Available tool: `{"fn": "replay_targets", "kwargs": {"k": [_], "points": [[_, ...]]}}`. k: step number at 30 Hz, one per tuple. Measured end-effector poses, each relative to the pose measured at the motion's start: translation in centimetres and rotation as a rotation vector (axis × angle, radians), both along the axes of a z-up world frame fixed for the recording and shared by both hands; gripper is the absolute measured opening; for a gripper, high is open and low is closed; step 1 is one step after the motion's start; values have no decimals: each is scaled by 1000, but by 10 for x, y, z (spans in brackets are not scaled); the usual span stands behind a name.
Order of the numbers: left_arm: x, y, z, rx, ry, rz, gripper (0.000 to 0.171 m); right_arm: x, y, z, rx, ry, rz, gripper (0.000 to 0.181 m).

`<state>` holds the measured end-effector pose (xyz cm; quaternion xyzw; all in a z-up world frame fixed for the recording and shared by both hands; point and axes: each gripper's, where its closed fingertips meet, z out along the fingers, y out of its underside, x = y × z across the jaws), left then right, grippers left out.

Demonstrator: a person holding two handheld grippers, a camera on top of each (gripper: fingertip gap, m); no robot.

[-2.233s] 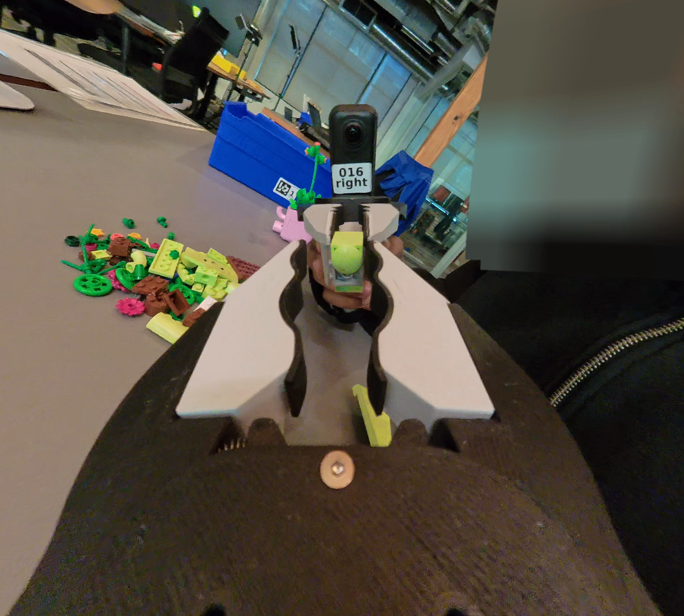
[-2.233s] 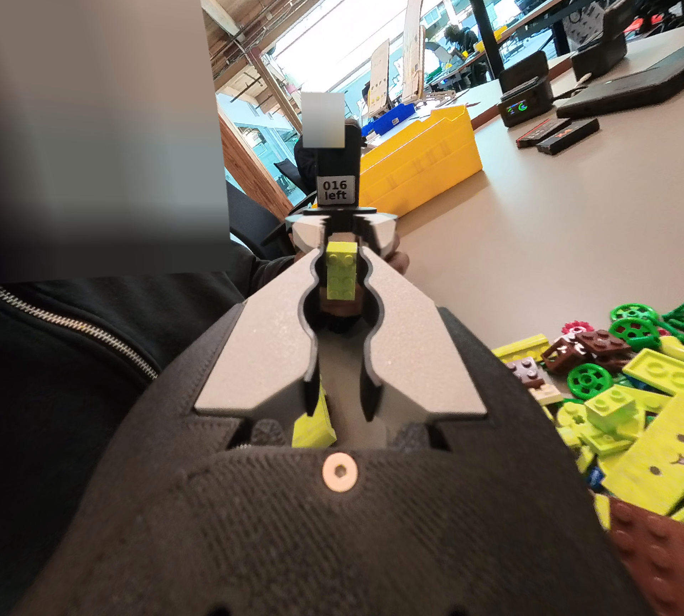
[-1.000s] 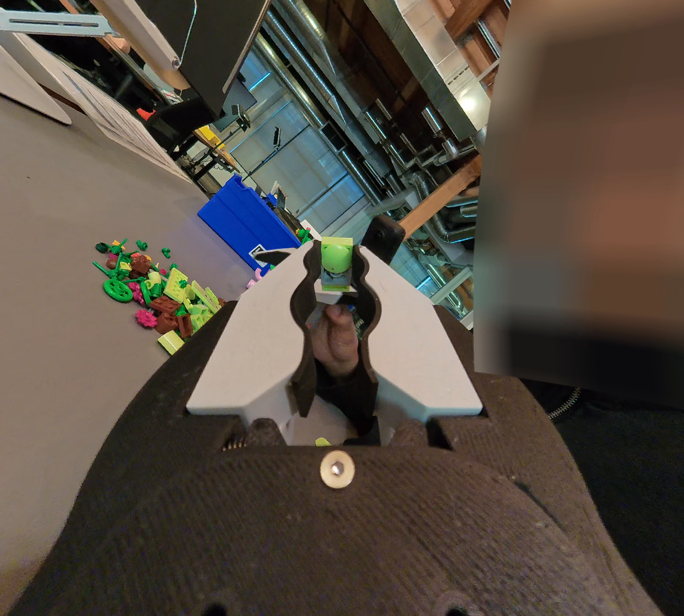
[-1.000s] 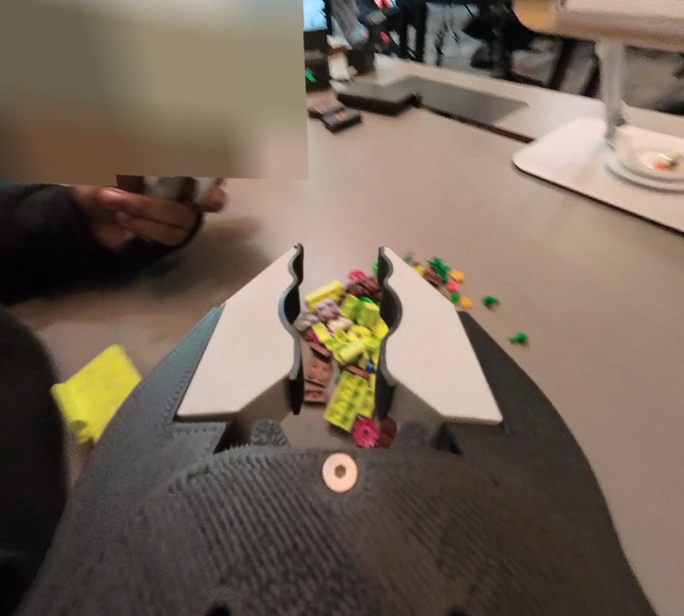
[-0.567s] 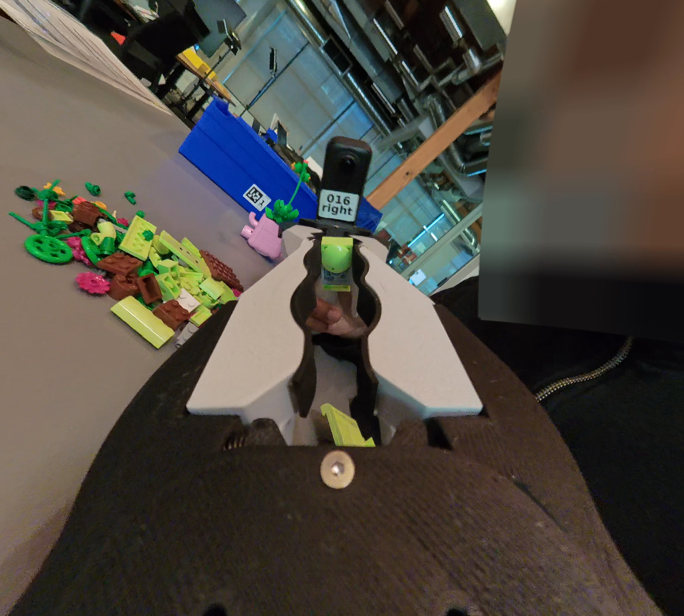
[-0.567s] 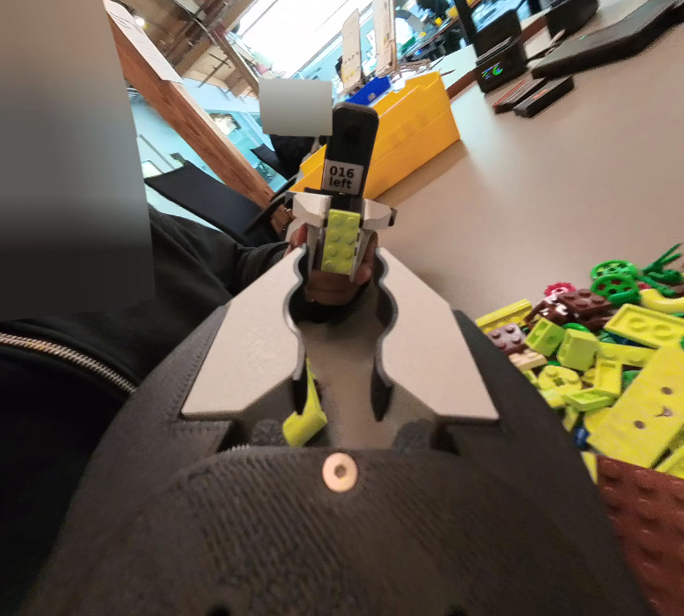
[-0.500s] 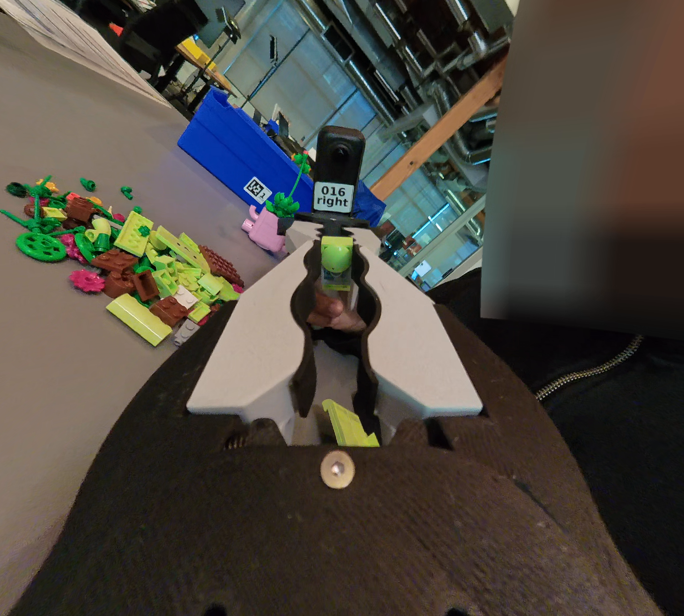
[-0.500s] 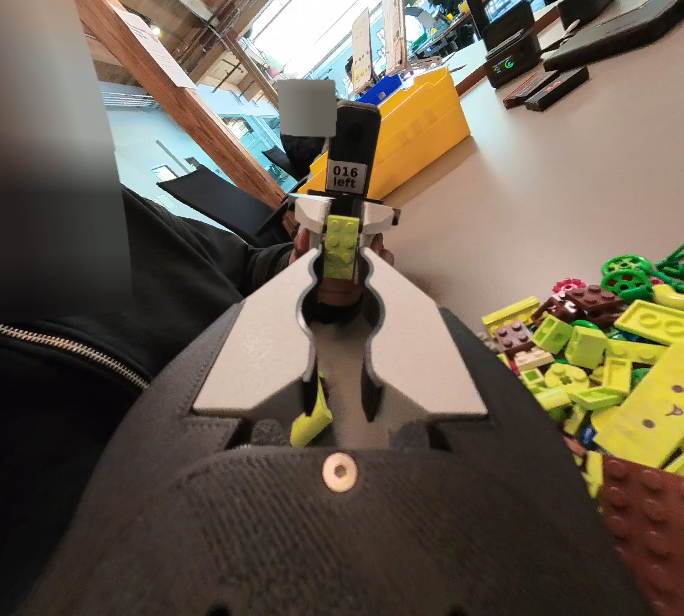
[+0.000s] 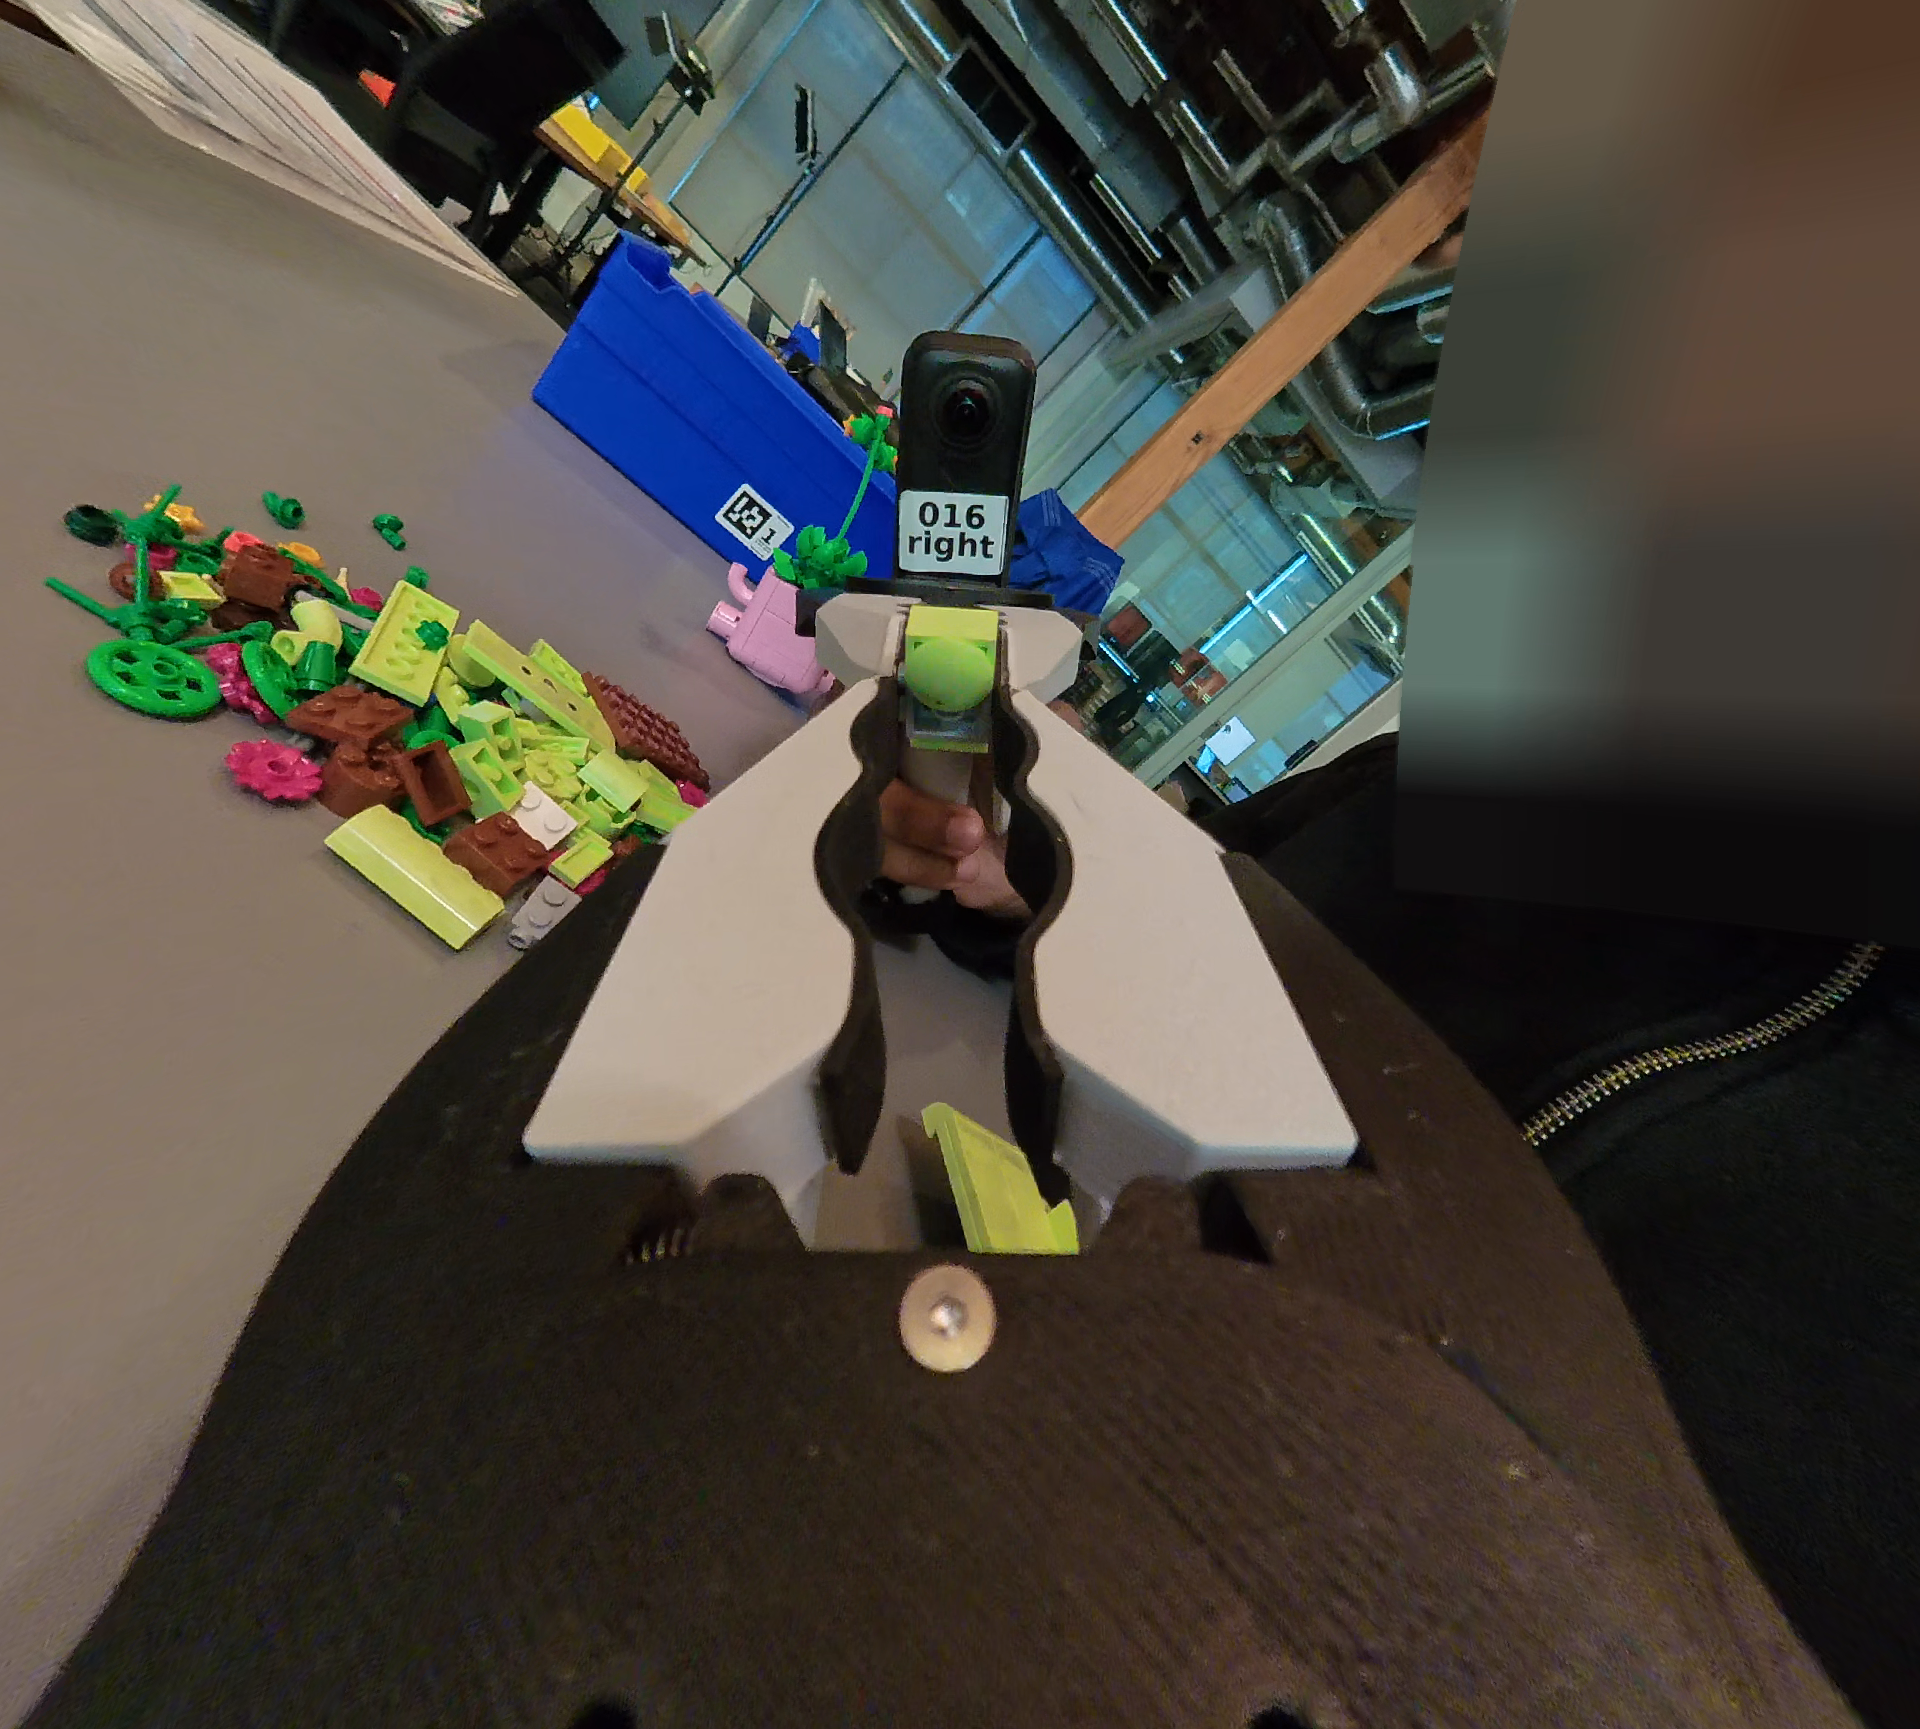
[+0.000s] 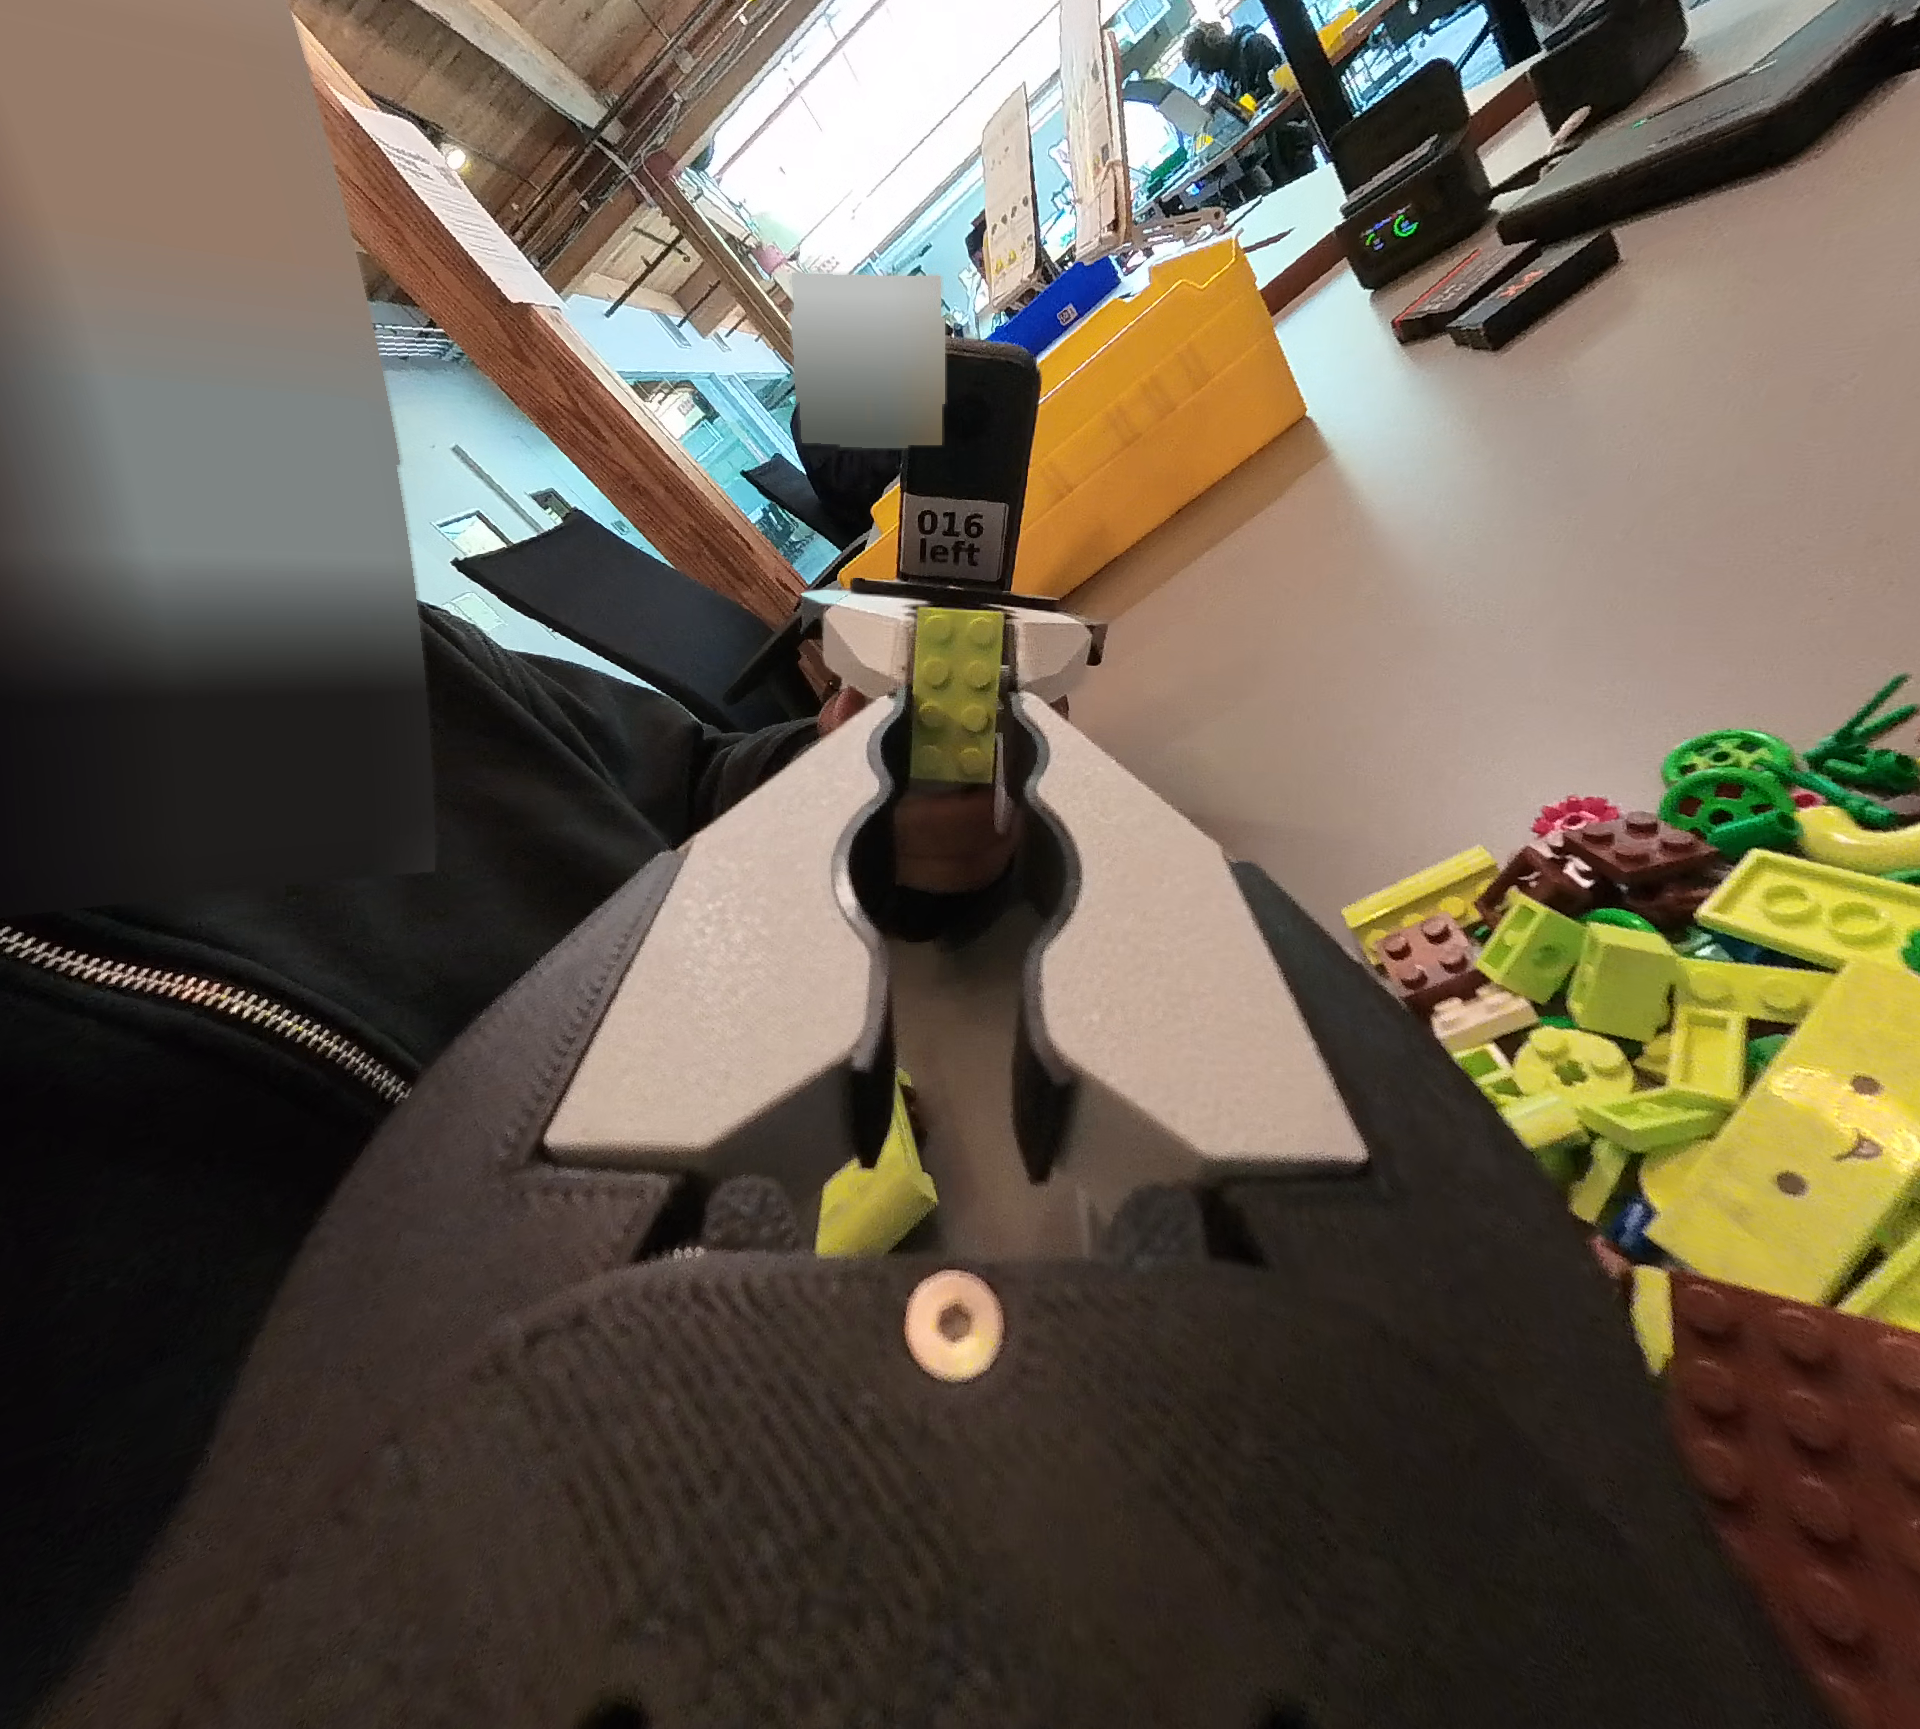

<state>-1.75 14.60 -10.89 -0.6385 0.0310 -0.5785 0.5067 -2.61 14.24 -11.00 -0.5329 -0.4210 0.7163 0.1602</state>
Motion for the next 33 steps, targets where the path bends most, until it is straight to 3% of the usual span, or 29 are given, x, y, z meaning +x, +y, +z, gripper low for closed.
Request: {"fn": "replay_targets", "kwargs": {"k": [13,15,17,19,23,25,28,30,33], "points": [[0,-1,0,5,7,-4,14,-1,-4,-3,61,-14,0,15],[-1,0,1,9,19,4,14,1,-1,1,83,9,-12,27],[-5,1,1,-3,10,17,14,4,3,4,179,24,-53,36],[-9,4,-1,-32,-22,31,14,5,4,3,386,26,-117,43],[-14,8,-4,-88,-103,57,14,1,6,-4,861,-7,-297,35],[-14,8,-4,-107,-136,63,14,-1,6,-9,1004,-26,-343,29],[-12,8,-6,-131,-163,64,14,-4,6,-15,1066,-56,-348,23],[-11,8,-7,-140,-163,65,14,-2,6,-12,1071,-42,-356,8],[-13,10,-10,-157,-141,74,13,-2,8,-15,1097,-69,-357,4]]}}
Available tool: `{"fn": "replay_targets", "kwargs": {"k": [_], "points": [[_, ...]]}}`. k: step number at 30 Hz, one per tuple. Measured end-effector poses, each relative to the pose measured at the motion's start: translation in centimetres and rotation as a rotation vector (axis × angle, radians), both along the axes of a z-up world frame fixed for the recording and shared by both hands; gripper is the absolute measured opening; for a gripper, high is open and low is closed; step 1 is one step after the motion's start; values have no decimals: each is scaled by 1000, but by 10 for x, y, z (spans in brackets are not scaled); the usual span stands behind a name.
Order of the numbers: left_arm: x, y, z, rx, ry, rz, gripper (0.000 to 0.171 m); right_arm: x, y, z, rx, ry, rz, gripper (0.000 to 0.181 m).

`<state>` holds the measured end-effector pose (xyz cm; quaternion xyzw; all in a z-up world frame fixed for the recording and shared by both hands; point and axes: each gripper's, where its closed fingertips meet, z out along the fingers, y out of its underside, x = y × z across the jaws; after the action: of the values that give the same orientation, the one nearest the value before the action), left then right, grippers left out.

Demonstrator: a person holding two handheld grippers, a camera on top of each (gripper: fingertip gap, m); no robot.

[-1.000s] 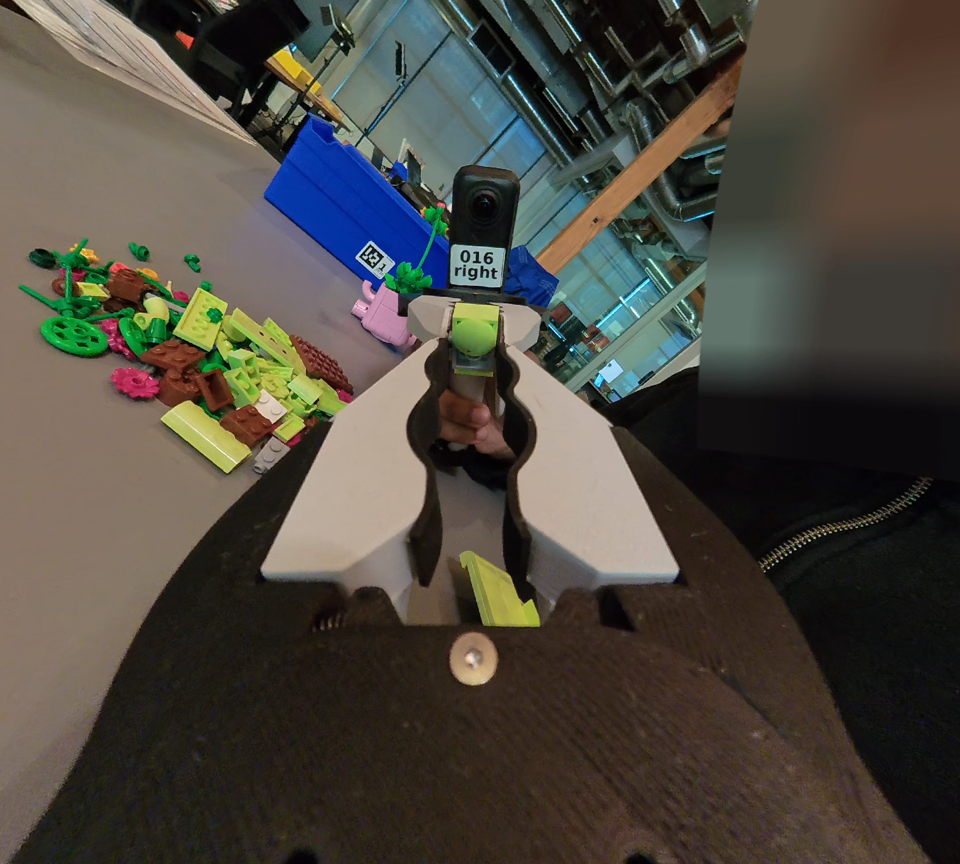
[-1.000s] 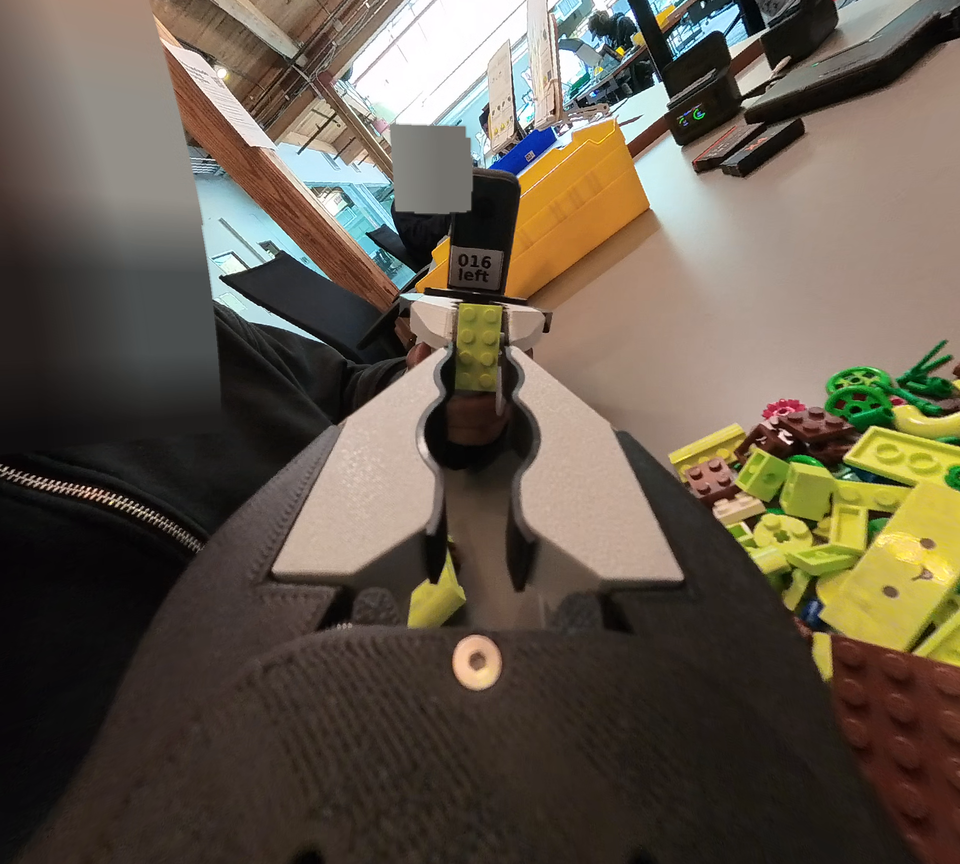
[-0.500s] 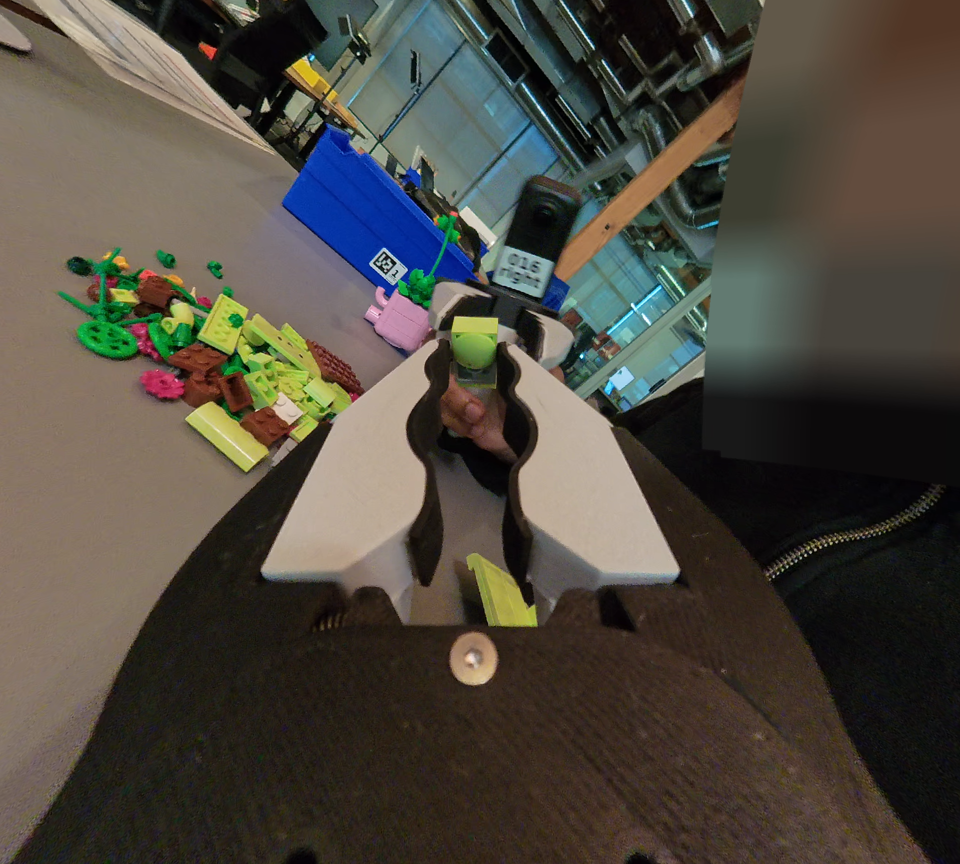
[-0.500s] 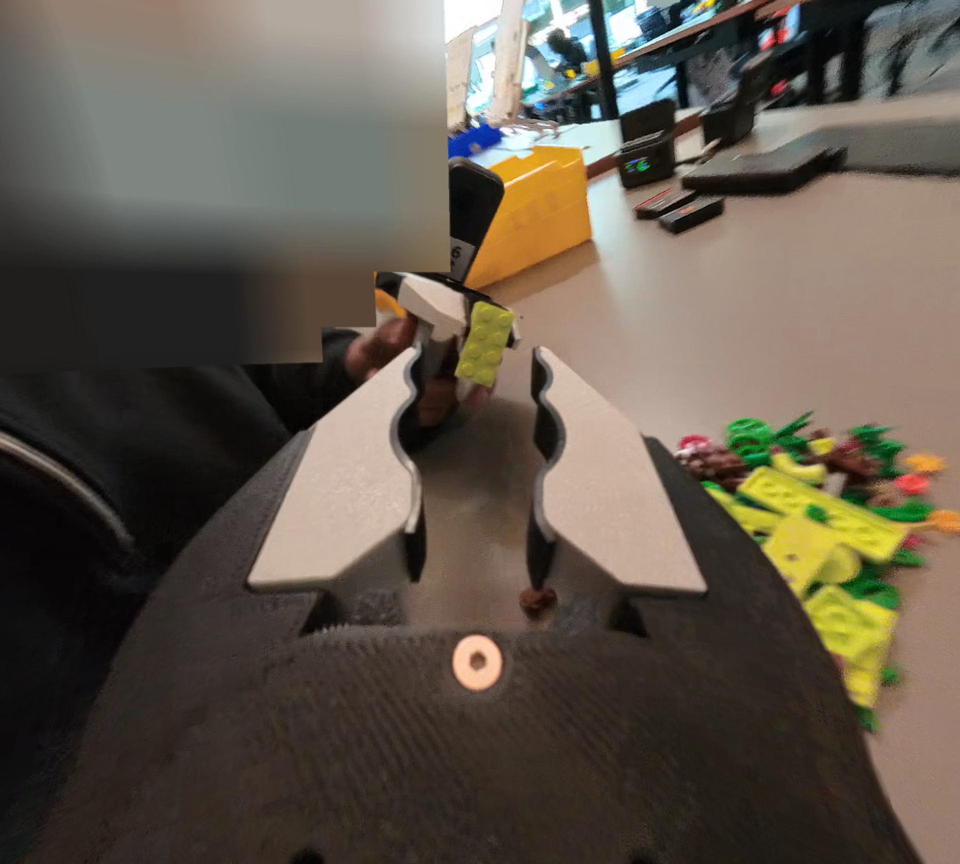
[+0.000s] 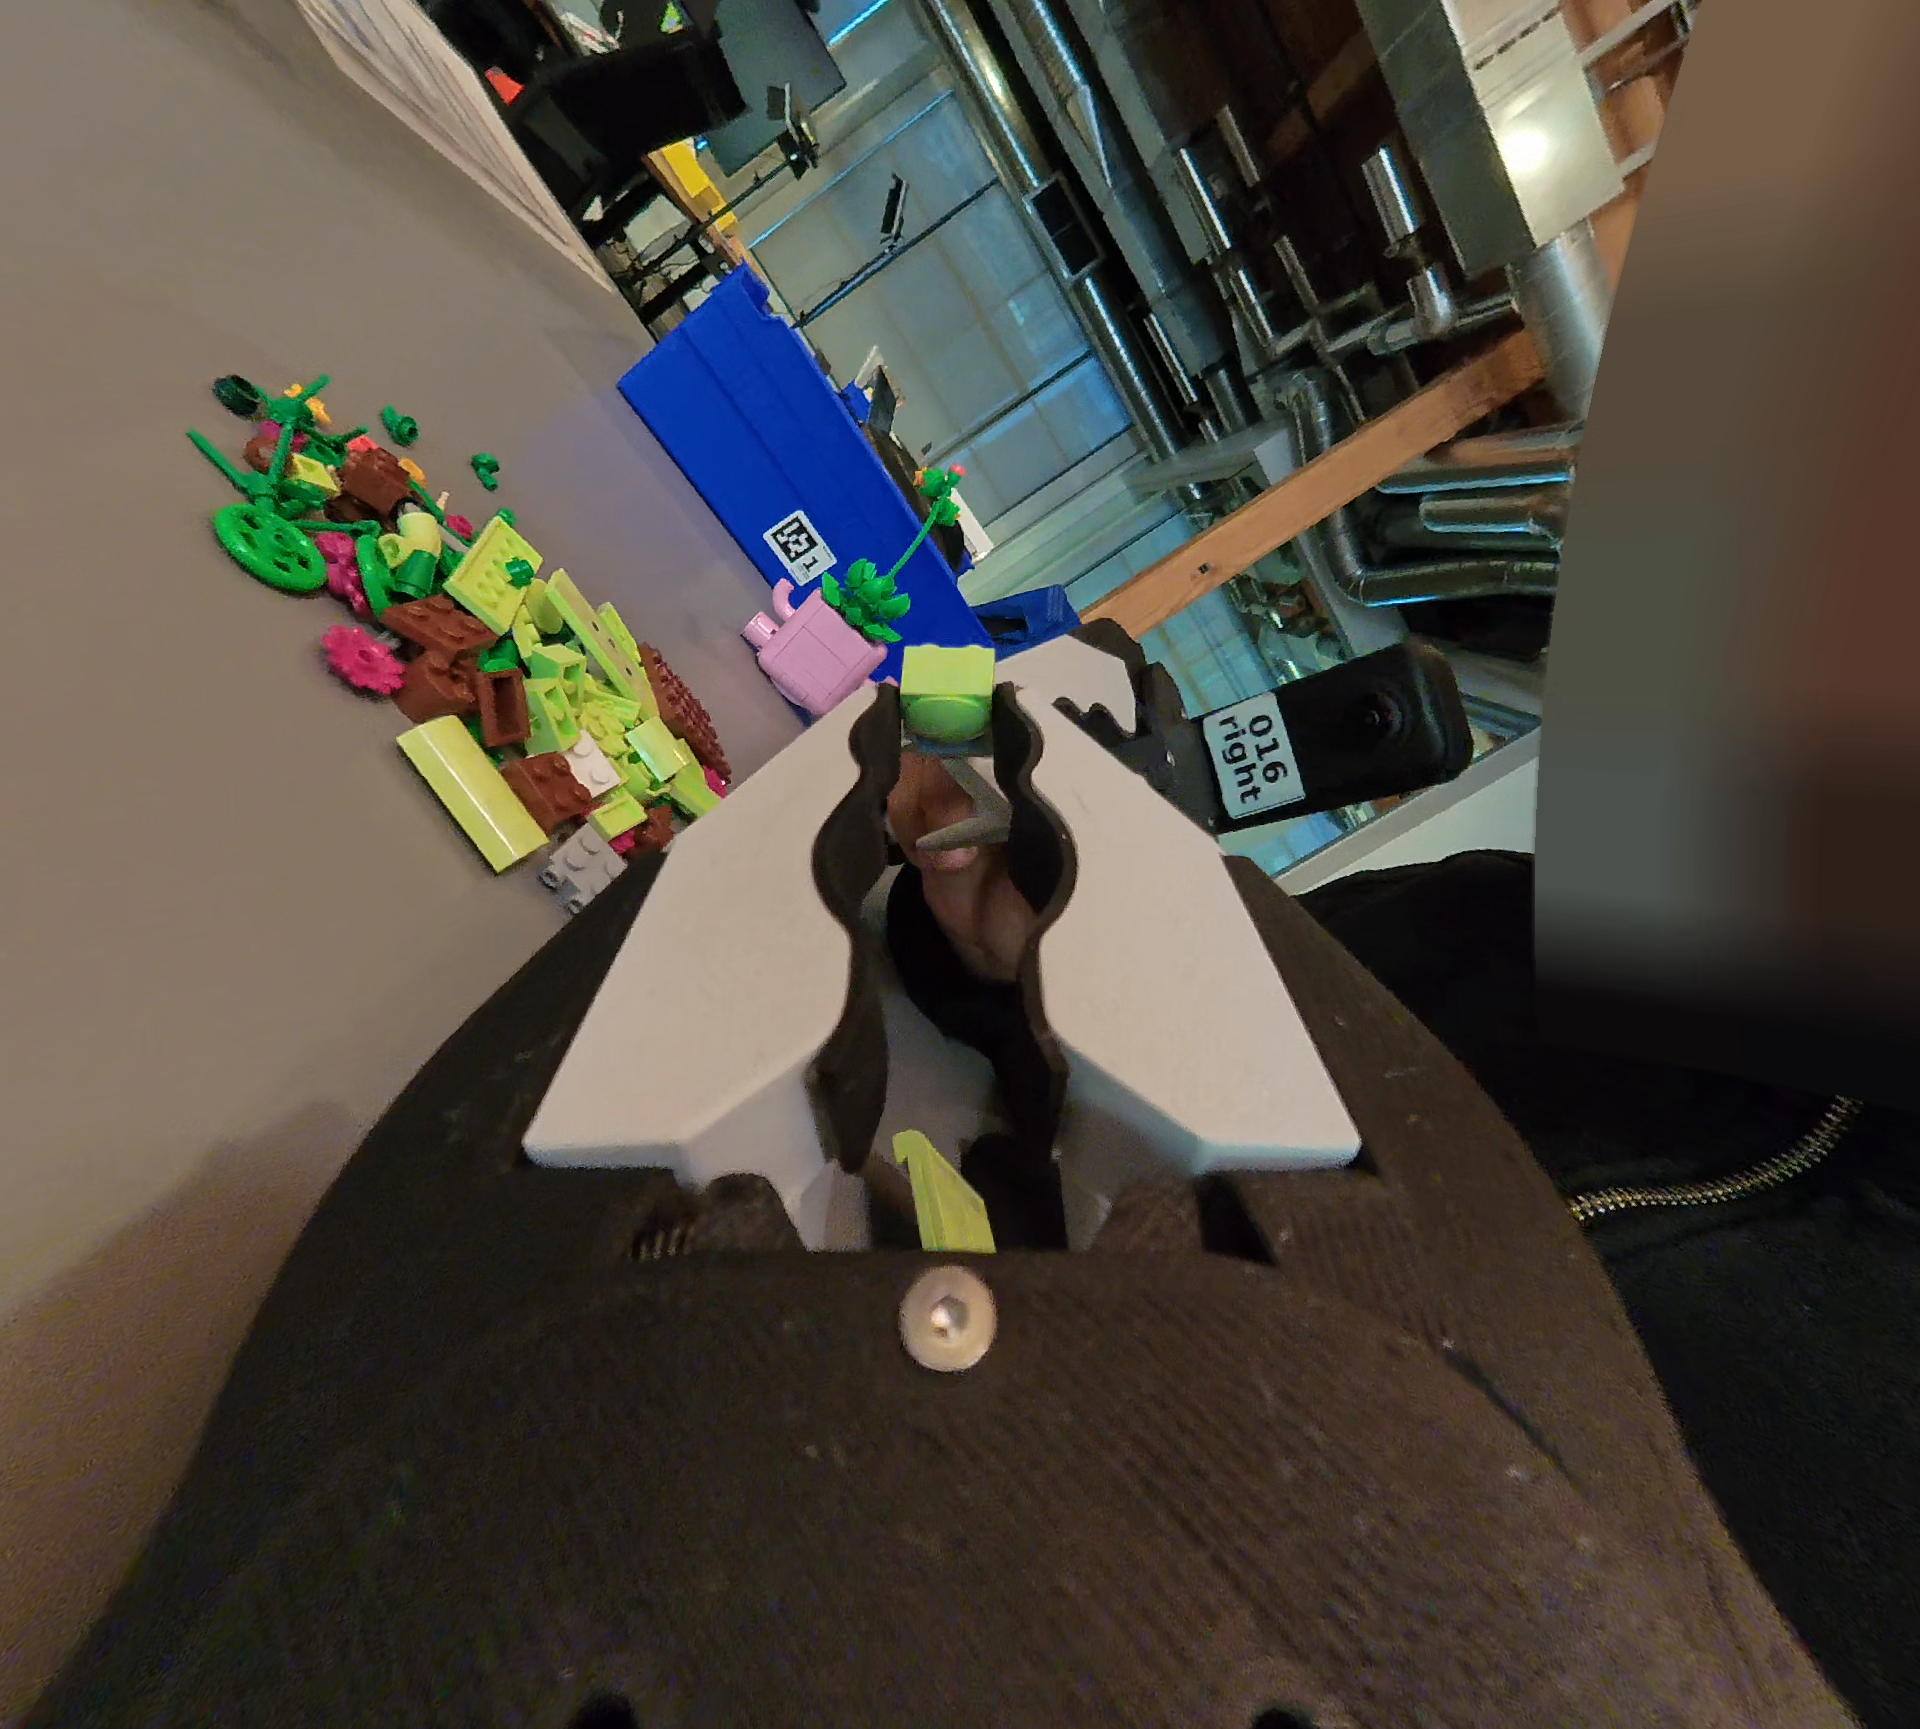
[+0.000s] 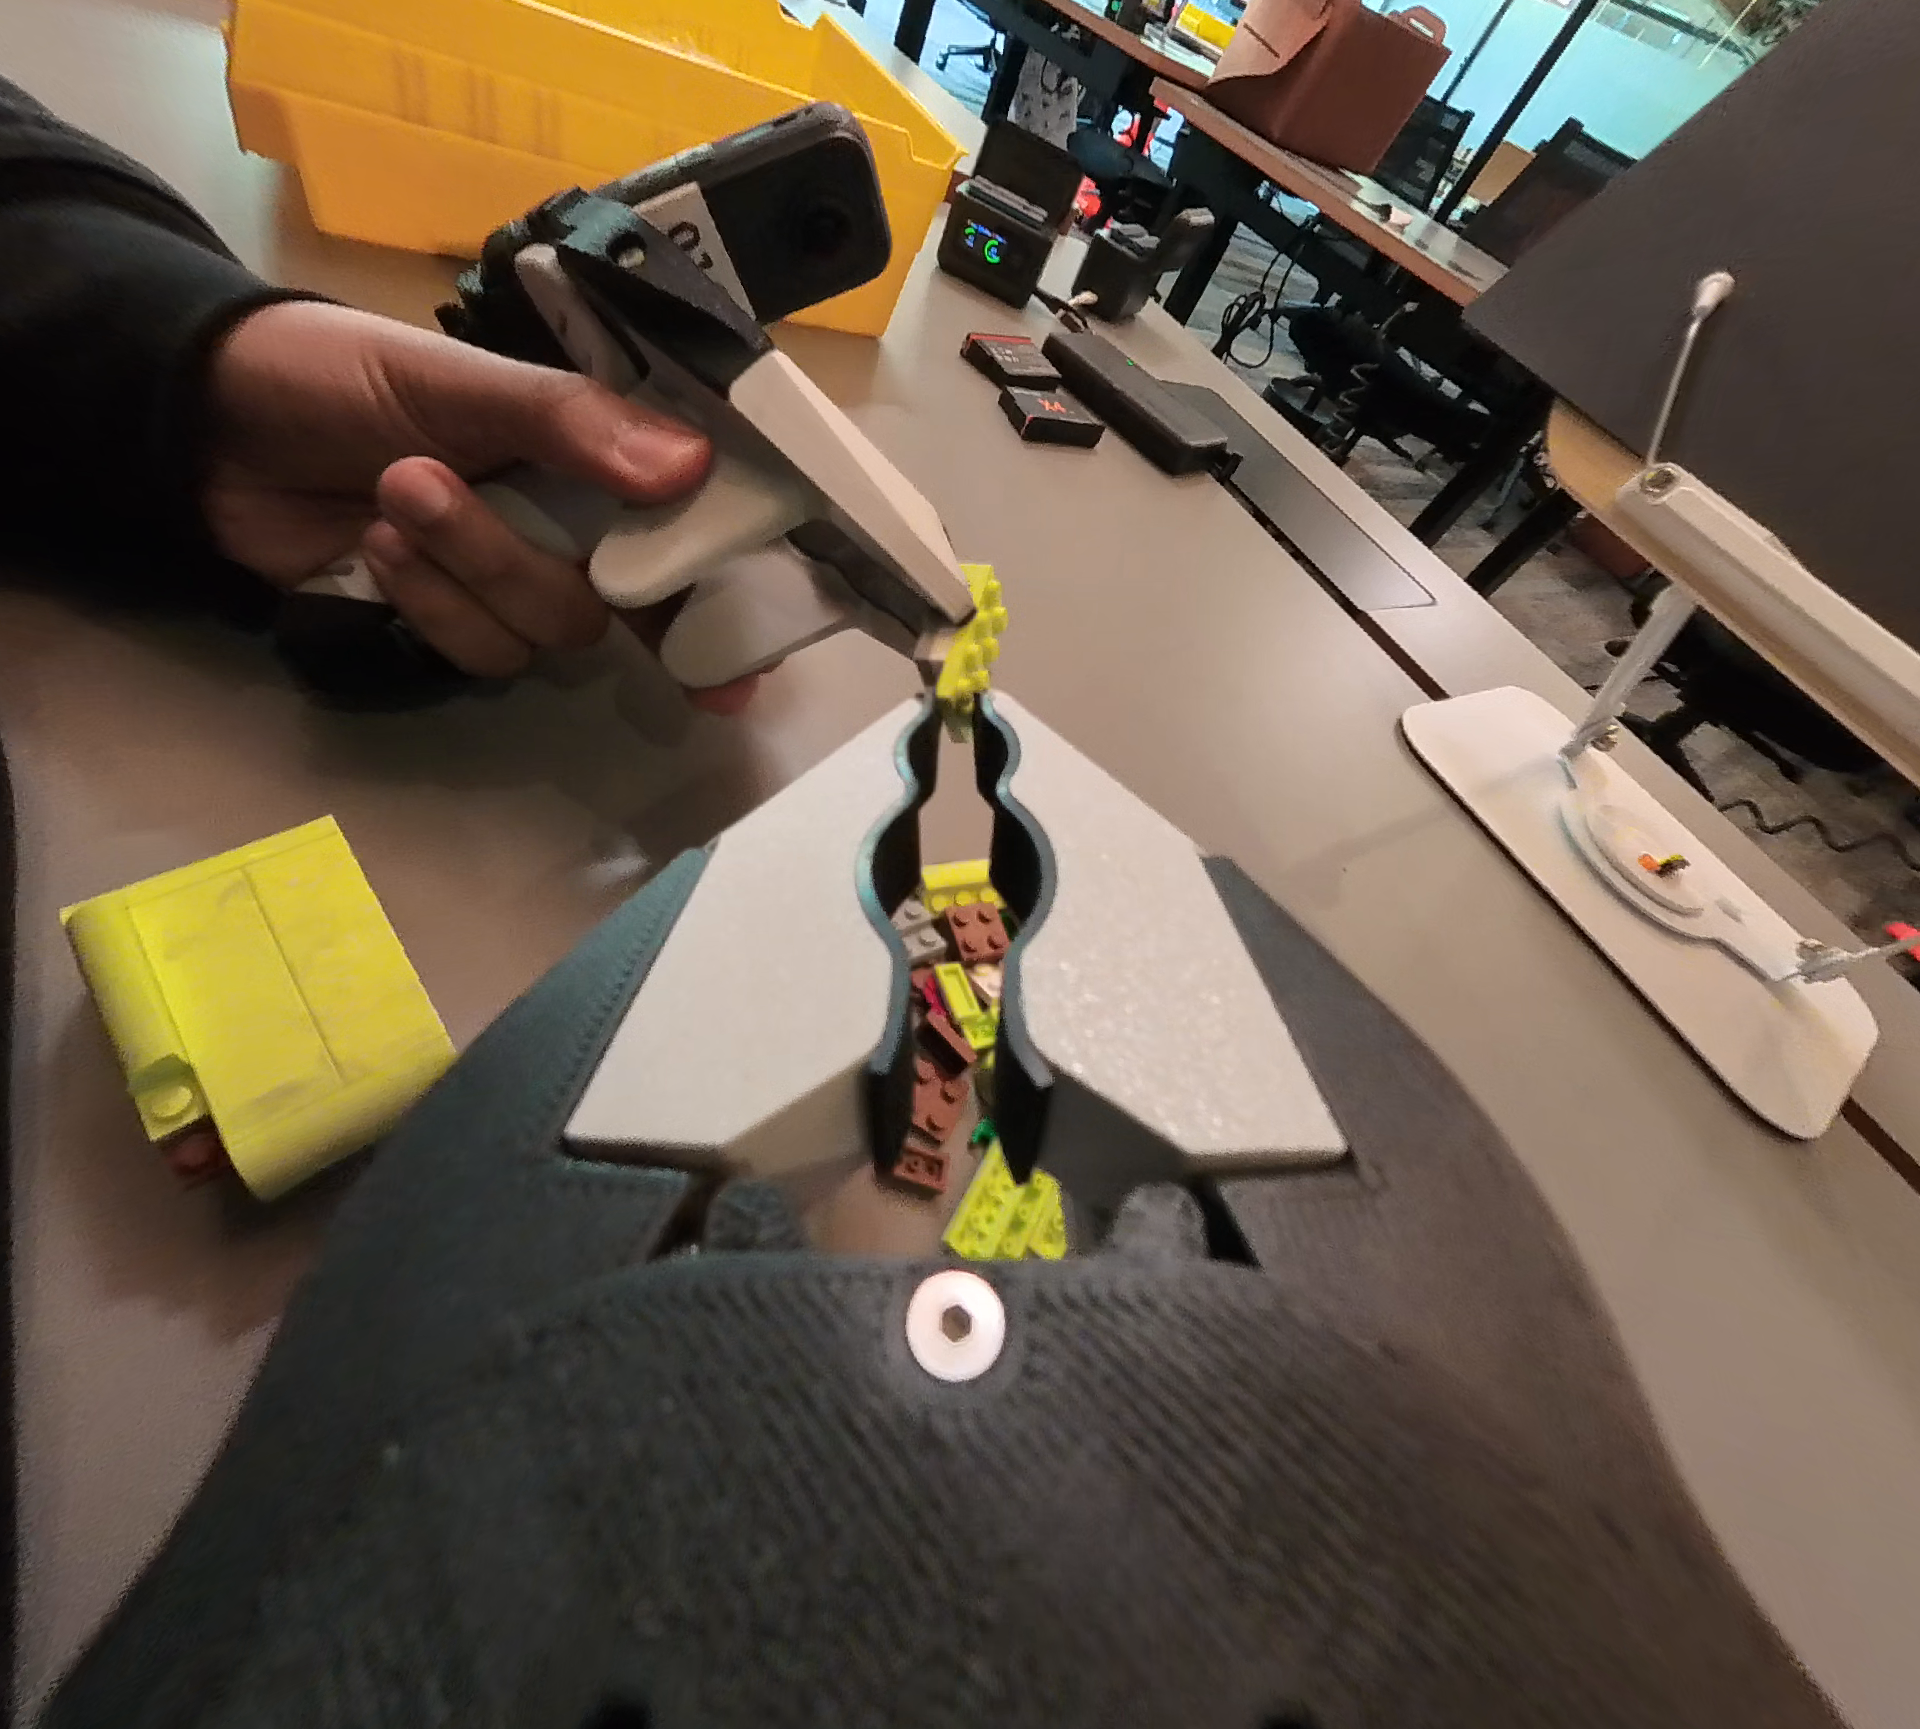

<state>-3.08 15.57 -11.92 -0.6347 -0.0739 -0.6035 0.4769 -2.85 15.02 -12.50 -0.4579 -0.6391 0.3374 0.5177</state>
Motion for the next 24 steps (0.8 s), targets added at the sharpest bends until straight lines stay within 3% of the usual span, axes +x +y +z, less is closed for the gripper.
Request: {"fn": "replay_targets", "kwargs": {"k": [4,11,16,21,24], "points": [[4,-3,2,7,16,-19,14,4,3,5,37,5,-30,1],[10,-3,0,41,114,4,15,6,8,8,-135,17,-36,0],[14,-4,1,105,274,24,15,6,10,12,-521,61,67,1],[10,-5,3,166,392,20,14,7,6,10,-737,65,208,7],[11,-7,-3,205,521,3,14,11,-1,11,-786,56,296,31]]}}
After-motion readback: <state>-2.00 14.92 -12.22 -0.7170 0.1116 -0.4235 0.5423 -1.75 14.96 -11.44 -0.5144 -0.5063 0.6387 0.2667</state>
